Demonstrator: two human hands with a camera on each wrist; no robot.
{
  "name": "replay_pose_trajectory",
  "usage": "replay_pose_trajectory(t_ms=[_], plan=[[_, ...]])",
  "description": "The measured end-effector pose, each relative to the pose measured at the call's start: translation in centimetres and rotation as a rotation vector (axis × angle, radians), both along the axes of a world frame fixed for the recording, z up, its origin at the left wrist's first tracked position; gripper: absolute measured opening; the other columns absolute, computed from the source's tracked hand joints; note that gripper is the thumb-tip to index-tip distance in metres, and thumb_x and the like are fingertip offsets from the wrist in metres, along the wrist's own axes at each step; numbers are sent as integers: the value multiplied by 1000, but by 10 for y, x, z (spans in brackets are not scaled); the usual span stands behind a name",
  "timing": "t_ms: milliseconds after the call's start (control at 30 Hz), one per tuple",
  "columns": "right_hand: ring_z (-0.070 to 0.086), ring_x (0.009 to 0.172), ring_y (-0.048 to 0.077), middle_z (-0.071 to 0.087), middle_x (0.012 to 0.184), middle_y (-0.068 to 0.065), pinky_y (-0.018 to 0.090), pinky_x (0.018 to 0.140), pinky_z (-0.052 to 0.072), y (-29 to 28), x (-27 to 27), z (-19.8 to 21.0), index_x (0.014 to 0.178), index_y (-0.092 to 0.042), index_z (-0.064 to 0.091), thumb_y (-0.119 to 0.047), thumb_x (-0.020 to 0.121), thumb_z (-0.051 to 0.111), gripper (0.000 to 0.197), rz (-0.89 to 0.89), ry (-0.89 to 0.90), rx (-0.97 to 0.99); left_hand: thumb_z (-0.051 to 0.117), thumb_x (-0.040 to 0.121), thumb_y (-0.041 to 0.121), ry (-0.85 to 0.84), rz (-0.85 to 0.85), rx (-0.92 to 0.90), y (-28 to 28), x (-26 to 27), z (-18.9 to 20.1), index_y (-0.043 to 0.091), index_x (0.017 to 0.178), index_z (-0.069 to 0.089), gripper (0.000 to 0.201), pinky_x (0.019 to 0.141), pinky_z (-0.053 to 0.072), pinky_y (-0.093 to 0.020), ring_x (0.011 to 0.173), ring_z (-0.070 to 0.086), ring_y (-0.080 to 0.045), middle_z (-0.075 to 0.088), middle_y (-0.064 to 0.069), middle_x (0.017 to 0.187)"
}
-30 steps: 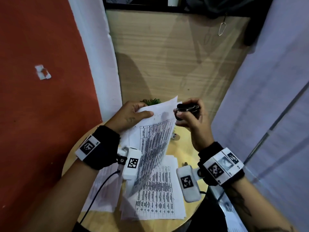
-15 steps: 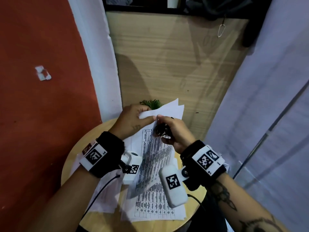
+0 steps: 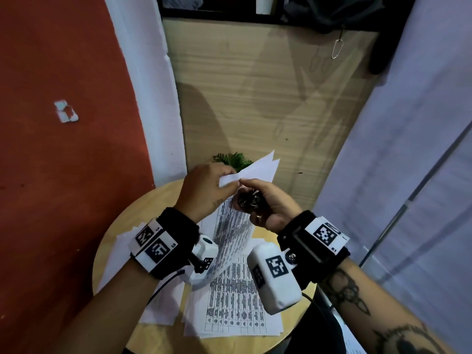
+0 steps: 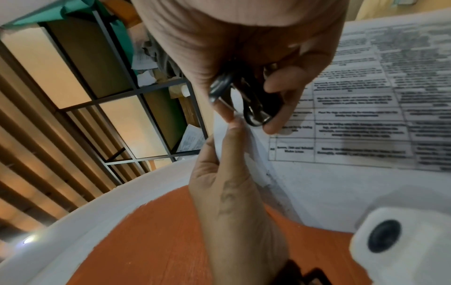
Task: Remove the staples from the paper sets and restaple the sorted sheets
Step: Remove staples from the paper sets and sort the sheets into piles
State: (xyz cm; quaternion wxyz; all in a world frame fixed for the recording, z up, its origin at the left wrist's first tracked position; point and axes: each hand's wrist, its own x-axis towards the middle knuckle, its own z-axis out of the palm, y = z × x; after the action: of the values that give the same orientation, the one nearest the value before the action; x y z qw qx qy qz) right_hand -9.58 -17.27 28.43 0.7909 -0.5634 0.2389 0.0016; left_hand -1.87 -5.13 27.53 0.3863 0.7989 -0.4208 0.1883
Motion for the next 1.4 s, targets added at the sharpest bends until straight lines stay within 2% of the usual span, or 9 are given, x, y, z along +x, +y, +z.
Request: replay_pose_trajectory(t_ms=[167,367,467,600,700,767,1000,1200,1400], plan=[[63,45,9,61,50,1,10,32,22,0,2,-5,67,-12,55,-12,88,53,21,-48,-39,42,58,75,35,73,-49,51,0,2,0,9,83,72,31,66,41,-30,78,63,-19,70,-3,79],[54,41,10,61,48,4,10,35,26,-2,1,-5,70,-10,58,-7,84,59,15,-130,-157,-205,56,77,48,165,-102,55,-1,9,-1,4,85,70,48,69,45,-35,77,65,-23,70,-13,78],[49,35,9,55,52,7,11,35,31,-1,0,-5,67,-9,57,0,83,61,19,-195,-290,-322,66,86,30,240,-106,12,-4,8,-2,-1,85,68,31,63,39,-31,72,60,-23,67,-22,79],[55,55,17,60,60,0,25,49,42,-5,6,-19,63,-21,60,-22,74,67,13,-237,-423,-756,57,77,40,325,-84,-28,-8,5,-7,2,85,67,40,69,46,-40,72,60,-27,66,-20,79],[60,69,20,65,71,-4,31,61,41,-7,3,-28,72,-19,63,-33,73,53,17,-296,-528,-1316,64,80,33,412,-100,-53,-10,6,-6,-1,82,66,33,63,39,-31,68,49,-11,59,-16,70],[60,67,22,63,72,-1,26,56,31,-7,0,-28,74,-14,61,-31,74,48,21,-335,-637,-1599,67,85,19,426,-113,-54,-10,4,-3,-3,79,64,23,58,33,-23,63,43,-6,50,-5,64],[58,62,20,62,71,0,27,50,32,-13,-2,-31,75,-12,62,-25,81,50,19,-395,-788,-1768,60,71,34,454,-114,-100,-14,3,-2,-4,80,65,39,63,36,-27,68,47,-11,52,-5,69],[61,74,21,67,78,-3,30,60,42,-29,-11,-50,76,-18,64,-28,80,59,12,-256,-491,-1381,53,61,55,386,-62,-68,0,19,-1,3,86,70,60,77,50,-40,82,66,-30,71,-18,86],[59,92,32,69,89,6,30,60,29,-36,-11,-79,85,-20,64,-28,83,53,14,-5,-71,-1622,45,60,59,230,-39,42,6,20,5,21,71,63,43,66,46,-32,70,61,-24,63,-4,67]])
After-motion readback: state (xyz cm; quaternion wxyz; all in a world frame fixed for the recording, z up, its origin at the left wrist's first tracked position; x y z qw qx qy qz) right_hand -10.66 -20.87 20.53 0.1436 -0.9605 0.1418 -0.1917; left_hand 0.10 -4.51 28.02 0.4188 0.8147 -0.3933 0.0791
